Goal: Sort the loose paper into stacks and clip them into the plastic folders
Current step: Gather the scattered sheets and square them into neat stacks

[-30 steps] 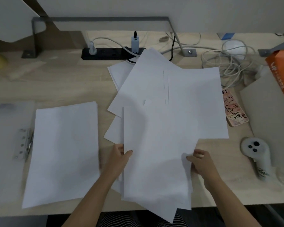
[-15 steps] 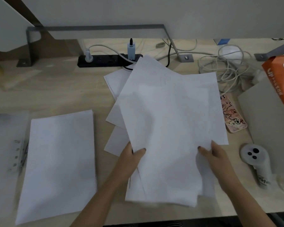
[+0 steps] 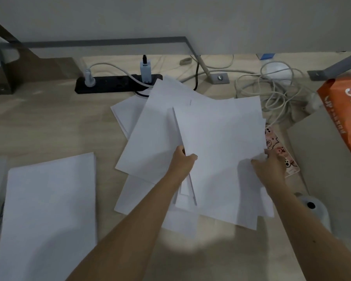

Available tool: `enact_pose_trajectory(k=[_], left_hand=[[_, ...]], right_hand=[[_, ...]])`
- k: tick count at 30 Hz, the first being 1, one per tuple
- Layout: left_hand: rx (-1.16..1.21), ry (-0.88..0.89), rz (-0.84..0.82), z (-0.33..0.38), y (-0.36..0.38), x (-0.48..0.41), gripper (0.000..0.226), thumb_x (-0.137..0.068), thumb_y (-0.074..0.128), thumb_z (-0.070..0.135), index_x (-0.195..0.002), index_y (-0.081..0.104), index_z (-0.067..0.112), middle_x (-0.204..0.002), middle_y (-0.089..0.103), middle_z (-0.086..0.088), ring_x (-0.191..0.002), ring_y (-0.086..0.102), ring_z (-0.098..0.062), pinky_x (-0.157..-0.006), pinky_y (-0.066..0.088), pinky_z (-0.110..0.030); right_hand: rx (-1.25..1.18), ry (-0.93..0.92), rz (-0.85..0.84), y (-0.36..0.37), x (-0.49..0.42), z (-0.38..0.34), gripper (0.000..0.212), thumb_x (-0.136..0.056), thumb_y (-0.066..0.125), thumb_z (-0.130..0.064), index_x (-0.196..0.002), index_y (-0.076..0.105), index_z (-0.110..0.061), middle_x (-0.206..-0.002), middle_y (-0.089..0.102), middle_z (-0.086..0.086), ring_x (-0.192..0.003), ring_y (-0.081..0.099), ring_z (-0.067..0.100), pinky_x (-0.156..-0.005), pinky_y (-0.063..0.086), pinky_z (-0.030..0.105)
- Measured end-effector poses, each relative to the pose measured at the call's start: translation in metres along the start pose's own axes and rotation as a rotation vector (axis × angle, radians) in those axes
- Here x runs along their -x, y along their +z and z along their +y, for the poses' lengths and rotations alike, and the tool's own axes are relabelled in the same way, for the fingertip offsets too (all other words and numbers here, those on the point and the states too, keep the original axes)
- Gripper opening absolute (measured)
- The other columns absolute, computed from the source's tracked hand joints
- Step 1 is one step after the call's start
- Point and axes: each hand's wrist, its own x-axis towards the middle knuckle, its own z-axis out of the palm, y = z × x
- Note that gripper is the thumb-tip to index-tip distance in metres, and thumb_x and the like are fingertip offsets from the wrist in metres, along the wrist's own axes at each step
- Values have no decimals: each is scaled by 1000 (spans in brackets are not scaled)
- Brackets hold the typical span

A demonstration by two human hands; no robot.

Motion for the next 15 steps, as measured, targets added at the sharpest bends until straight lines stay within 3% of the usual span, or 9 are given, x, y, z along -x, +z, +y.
enact_pose_trajectory(k=[3,7,10,14,15], left_hand=[[50,-67,15,2,4,-8,36,-86,53,14,-120,52,3,-101,58,-9,-85,51,-21,-65,38,-24],[56,-112,7,0,6,-13,35,-86,56,10,-121,54,3,-115,61,-9,-101,59,-25,-84,45,-29],[38,-73,-37,-2,6,-11,23,-89,54,8,-112,55,10,-103,57,-3,-83,56,-14,-68,42,-18],[-9,-44,-50,-10,6,-5,40,-87,53,6,-127,48,7,-120,59,-6,-104,57,-21,-88,46,-29],[-27,-31,-42,-11,5,-3,41,-87,52,6,-128,47,9,-120,59,-4,-105,58,-21,-87,47,-29]], right_hand=[[-40,42,0,1,-9,2,51,-82,60,-12,-130,45,-3,-126,53,22,-117,48,39,-98,42,46],[-80,75,-91,-3,-15,3,34,-82,61,-14,-113,58,1,-105,65,20,-94,58,32,-77,43,34],[-19,62,-118,-1,-14,5,41,-82,64,-23,-116,57,0,-114,60,21,-106,55,37,-89,45,43],[-120,105,-168,1,-6,2,47,-80,66,-20,-119,51,1,-115,58,19,-99,55,32,-84,46,40],[-164,118,-183,2,-3,1,45,-81,65,-16,-119,50,3,-116,59,21,-98,56,32,-84,46,40]])
